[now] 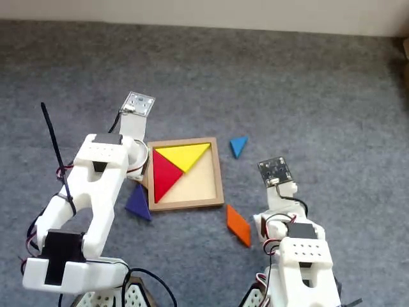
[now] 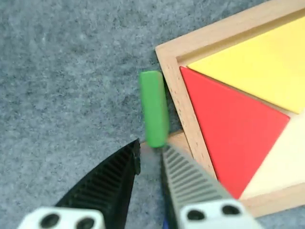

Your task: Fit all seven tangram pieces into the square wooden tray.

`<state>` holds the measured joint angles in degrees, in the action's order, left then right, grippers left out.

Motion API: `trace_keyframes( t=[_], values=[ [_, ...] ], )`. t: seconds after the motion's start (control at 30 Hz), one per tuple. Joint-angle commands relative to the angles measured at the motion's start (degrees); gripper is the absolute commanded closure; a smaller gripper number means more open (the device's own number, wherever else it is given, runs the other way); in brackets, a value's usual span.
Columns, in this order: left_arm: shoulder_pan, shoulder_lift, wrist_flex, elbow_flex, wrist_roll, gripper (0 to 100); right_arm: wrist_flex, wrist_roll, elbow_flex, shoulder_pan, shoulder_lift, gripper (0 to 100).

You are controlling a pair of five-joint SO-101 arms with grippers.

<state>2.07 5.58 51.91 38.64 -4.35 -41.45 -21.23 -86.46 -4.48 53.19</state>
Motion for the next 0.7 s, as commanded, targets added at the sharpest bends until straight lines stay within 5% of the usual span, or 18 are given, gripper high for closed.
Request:
trace_keyframes(
  t=[0.0, 0.37, 0.53, 0.67],
  values=[
    [-3.74, 6.11, 4.22, -2.59, 0.18, 99, 0.66, 0.26, -0.40, 0.66, 0.40, 97.5],
    [-12.79, 25.54, 16.88, -3.56, 0.97, 99, 0.66, 0.26, -0.40, 0.66, 0.40, 97.5],
    [-6.29, 26.07, 16.70, -3.47, 2.99, 98, 0.66, 0.26, -0.40, 0.66, 0.40, 97.5],
    [0.66, 23.25, 16.70, -3.91, 3.16, 84, 0.66, 0.26, -0.40, 0.66, 0.40, 97.5]
  ],
)
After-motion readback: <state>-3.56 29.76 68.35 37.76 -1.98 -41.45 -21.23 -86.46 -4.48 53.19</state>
